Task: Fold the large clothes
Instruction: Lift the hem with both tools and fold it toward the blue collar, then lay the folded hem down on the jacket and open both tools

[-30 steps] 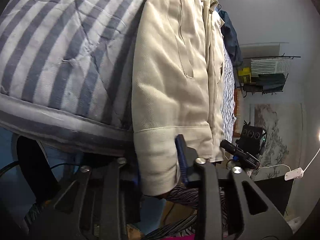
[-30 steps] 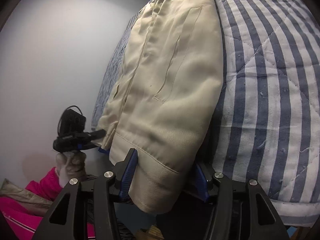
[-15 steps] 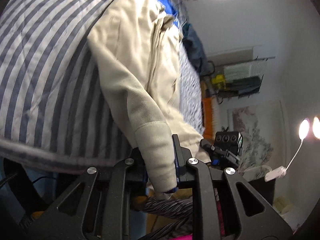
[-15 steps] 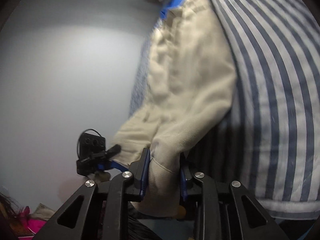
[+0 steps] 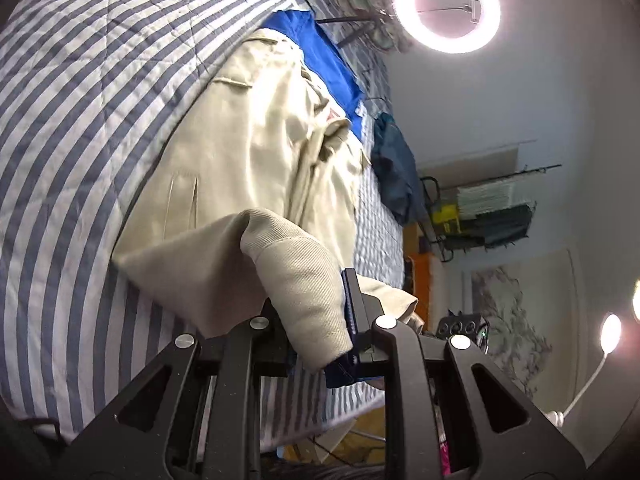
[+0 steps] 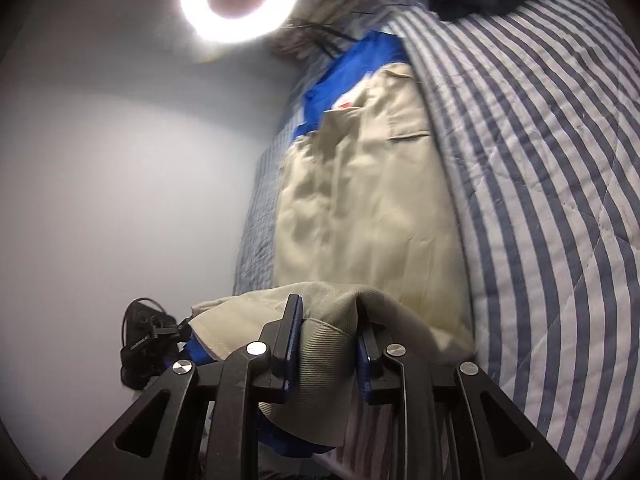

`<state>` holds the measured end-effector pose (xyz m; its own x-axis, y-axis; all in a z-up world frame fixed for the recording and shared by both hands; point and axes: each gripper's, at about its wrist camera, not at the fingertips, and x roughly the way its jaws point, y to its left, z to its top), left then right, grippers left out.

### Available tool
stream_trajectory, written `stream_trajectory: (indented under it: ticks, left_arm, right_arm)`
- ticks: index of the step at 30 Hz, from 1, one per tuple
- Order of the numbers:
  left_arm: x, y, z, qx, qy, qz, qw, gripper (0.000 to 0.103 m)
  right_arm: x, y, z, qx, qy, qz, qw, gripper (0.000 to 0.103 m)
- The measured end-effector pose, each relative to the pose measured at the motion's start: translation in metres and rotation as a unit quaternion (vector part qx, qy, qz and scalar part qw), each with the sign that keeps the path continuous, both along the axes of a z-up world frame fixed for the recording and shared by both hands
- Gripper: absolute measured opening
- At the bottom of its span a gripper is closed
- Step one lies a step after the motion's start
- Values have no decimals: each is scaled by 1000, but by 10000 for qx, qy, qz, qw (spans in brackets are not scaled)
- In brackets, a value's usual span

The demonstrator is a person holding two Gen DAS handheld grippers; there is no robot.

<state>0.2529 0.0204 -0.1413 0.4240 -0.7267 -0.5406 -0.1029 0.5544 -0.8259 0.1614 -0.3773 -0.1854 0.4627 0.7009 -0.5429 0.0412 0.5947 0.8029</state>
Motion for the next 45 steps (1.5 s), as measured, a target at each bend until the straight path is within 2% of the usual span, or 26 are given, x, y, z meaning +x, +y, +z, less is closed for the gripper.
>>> stream_trajectory:
  ticks: [4,8,12,14,16,17,18,19,20,23,26,28,31,34,36,41,43,45]
  left_arm:
    - [18,0,-20,153,105,100,9998,17]
    - [33,-2,-33,285,217,159,9992,17]
    - [43,-6,-40,448,239,176,9986,19]
    - [48,-7,-40,556,259,168,9980,26]
    - [51,-4,-39,630,339,256,9971,50]
    - [53,-1,-39,513,324,307,9977,52]
    - [53,3,-38,403,318,363,9980,53]
    - [54,6,-37,343,336,407,9980,55]
    - [54,10,-35,304,367,441,9979,56]
    - [52,20,-20,283,138,562,9979,56]
    - [47,26,0,787,-274,526,9951,56]
    - [44,27,2,1077,-350,487,9924,56]
    - [44,27,-13,1372,-146,414,9896,56]
    - [43,22,-27,1328,18,320,9906,54]
    - [43,12,-26,1424,-79,218,9895,50]
    - [41,-29,-7,1805,-631,-194,9814,50]
    - [43,-46,-4,1951,-785,-329,9771,50]
    - [46,-54,-7,2014,-751,-335,9760,50]
  right_arm:
    - [17,-2,-13,-157,165,-112,9997,23]
    - [30,-8,-28,-59,329,-199,9992,23]
    - [37,-10,-34,-62,416,-201,9989,28]
    - [39,-8,-34,-77,417,-193,9989,34]
    - [41,-7,-33,-26,389,-176,9991,47]
    - [43,-5,-32,-28,363,-178,9992,54]
    - [43,-6,-28,-42,300,-197,9993,67]
    - [42,-7,-24,-42,219,-229,9995,75]
    - [41,-9,-21,-40,168,-251,9995,76]
    - [40,-14,-8,-222,-10,-356,9991,76]
    - [36,-13,11,-730,-309,-299,9964,72]
    - [33,-7,21,-1007,-494,-163,9936,58]
    - [34,9,22,-1370,-521,202,9890,45]
    - [34,28,15,-1750,-546,484,9819,39]
    - [33,33,13,-1803,-562,655,9798,38]
    - [43,61,20,-2477,-890,878,9607,37]
    - [51,71,20,-2511,-953,943,9586,37]
    - [61,80,14,-2507,-915,1002,9585,37]
